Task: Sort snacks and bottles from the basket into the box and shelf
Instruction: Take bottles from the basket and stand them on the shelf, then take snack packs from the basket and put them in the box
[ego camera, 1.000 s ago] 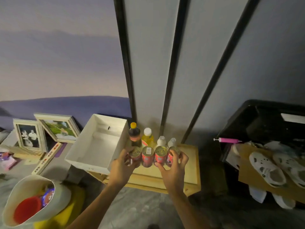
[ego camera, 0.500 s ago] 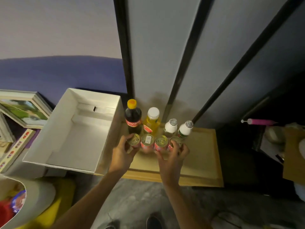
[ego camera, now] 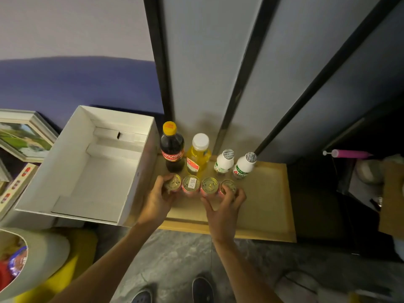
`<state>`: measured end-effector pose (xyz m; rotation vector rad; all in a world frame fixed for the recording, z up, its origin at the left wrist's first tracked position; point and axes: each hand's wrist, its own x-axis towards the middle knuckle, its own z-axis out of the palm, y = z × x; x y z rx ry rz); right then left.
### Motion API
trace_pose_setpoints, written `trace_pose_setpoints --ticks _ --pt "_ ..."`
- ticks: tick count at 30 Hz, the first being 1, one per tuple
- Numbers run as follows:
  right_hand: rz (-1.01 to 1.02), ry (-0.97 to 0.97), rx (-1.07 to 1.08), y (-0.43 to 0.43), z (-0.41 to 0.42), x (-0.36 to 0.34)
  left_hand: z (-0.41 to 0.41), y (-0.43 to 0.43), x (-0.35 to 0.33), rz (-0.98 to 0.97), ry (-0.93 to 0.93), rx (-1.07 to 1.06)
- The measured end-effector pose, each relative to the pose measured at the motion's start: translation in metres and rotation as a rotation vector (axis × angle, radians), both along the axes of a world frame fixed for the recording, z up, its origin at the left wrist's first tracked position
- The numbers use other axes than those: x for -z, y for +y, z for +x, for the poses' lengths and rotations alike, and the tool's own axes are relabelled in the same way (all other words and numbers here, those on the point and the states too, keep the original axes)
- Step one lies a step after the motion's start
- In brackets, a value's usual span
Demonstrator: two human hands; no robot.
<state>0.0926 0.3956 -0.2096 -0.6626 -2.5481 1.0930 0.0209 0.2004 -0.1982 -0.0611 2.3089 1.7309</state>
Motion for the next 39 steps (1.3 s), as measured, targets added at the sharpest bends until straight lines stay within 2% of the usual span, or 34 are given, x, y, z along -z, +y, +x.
trace_pose_setpoints --ticks 2,6,11,17,21,27,31,36,39 --pt "0.025 -0.072 -0.028 0.003 0.003 -0.005 0.001 0.001 -0.011 -0.080 0.035 0.029" --pt "0.093 -0.176 -0.097 0.011 0.013 -0.031 0.000 0.001 -0.045 -0.405 0.284 0.098" --pt "0.144 -0.171 -0.125 0.029 0.029 -0.103 0.005 -0.003 -0.118 -0.459 0.372 0.157" --pt "0.205 -0.234 -0.103 0.045 0.055 -0.210 0.025 -0.003 -0.218 -0.543 0.315 0.391" --pt "0.166 -0.270 0.031 0.046 0.096 -0.270 0.049 0.000 -0.281 -0.492 0.295 0.437" --pt "0.111 -0.204 0.320 0.063 0.186 -0.332 0.085 0.028 -0.344 -0.519 0.403 0.485" --pt "0.118 -0.176 0.516 0.073 0.260 -0.358 0.112 0.058 -0.369 -0.469 0.326 0.584" --pt "0.197 -0.121 0.743 0.084 0.360 -0.382 0.164 0.112 -0.378 -0.424 0.518 0.731" --pt "0.161 -0.123 0.851 0.087 0.418 -0.388 0.216 0.148 -0.391 -0.383 0.585 0.821"
